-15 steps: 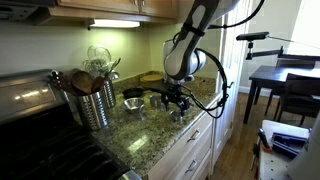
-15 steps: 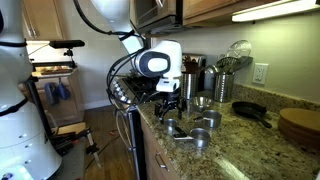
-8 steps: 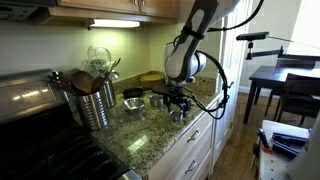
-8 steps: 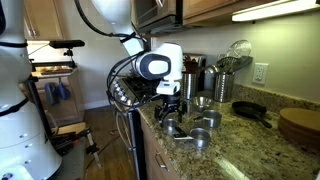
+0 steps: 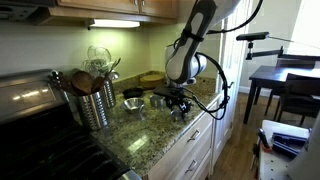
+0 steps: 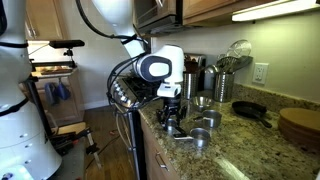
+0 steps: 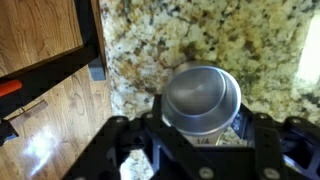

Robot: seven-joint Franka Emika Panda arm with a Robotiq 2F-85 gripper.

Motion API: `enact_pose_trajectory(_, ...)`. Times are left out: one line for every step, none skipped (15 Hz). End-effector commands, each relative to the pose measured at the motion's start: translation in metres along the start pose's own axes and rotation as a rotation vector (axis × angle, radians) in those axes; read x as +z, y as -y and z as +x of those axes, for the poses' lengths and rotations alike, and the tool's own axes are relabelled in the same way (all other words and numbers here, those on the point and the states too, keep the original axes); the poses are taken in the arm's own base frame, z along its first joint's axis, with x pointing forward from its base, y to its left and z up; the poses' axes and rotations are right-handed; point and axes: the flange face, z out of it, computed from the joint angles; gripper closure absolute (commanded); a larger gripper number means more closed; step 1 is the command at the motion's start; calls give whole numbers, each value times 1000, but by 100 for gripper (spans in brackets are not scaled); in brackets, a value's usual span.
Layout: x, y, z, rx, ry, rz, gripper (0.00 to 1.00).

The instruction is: Stack the pots set on the counter

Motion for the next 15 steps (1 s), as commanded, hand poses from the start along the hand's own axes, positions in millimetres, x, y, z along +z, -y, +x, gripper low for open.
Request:
enact_pose_trajectory(3,-3,1,-10,-4,-18,64)
enact_pose_trajectory(2,-5,1,-9,-7,-20,64)
enact_pose_trajectory(1,-8,2,-10,-7,-22,64)
enact_pose_trajectory(-2,-10,2,-12,-8,-22,64)
enact_pose_trajectory(-8,-13,2,-11,-11,-18,64)
enact_pose_trajectory(-12,-15,3,-12,-16,-16,64)
enact_pose_trajectory(-18,-18,2,-15,-24,-13,64)
enact_pose_trajectory(-22,-20,3,-22,-34,-12,64)
enact_pose_trajectory(-28,-22,3,-30,-46,-8,64)
enact_pose_trajectory(-34,-24,4,-39,-57,-4,64)
enact_pose_trajectory(-41,-26,6,-46,-70,0,64)
enact_pose_trajectory(-49,-28,9,-51,-83,4,64)
enact_pose_trajectory(-58,-31,13,-56,-102,8,64)
enact_pose_trajectory(-65,-34,17,-59,-120,11,64)
enact_pose_trajectory(-73,-38,23,-55,-141,12,64)
